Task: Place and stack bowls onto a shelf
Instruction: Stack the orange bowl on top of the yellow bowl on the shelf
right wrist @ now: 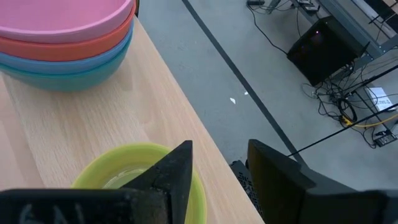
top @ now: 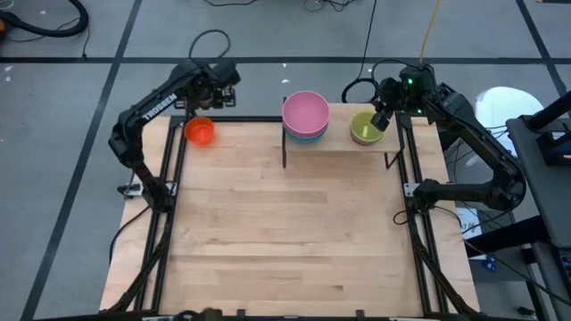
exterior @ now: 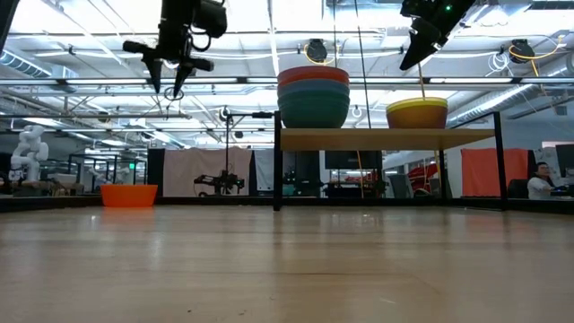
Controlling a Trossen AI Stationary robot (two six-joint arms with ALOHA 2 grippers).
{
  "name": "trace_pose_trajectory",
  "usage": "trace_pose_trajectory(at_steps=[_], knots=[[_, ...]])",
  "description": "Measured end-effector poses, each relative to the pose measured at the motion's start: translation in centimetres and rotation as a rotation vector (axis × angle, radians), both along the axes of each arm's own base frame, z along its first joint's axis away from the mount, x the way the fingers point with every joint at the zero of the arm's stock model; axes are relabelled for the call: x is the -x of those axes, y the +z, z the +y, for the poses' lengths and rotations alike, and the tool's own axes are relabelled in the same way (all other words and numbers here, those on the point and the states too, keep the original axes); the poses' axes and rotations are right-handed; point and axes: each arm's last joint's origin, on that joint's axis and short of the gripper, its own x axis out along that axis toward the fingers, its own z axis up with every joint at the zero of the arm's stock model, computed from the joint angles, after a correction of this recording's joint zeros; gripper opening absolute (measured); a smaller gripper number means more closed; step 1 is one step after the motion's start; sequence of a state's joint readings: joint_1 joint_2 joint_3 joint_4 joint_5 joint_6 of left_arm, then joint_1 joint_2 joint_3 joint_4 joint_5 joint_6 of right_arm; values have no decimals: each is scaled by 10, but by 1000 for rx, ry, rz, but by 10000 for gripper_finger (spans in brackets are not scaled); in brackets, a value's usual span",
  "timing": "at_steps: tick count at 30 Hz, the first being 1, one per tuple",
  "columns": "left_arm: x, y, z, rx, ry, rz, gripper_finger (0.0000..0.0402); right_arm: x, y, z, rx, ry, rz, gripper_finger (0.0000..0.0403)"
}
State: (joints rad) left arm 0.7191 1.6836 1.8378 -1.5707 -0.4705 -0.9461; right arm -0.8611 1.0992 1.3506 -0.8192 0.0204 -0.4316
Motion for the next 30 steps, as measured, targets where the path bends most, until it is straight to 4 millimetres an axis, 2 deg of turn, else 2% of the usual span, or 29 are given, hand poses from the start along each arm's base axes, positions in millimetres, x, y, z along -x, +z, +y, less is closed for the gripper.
trace_pose_trajectory(at_steps=[3,6,13,20,30], knots=[[9,-1,9,39,45,-38,182,0,0,0,0,0,0,146],[16,-12,16,92,90,-47,182,0,0,0,0,0,0,146],[28,-67,21,289,151,-2,182,0,0,0,0,0,0,146],[24,-115,29,270,66,-24,182,0,0,0,2,3,3,146],[31,-152,37,217,53,-64,182,0,0,0,4,4,4,146]])
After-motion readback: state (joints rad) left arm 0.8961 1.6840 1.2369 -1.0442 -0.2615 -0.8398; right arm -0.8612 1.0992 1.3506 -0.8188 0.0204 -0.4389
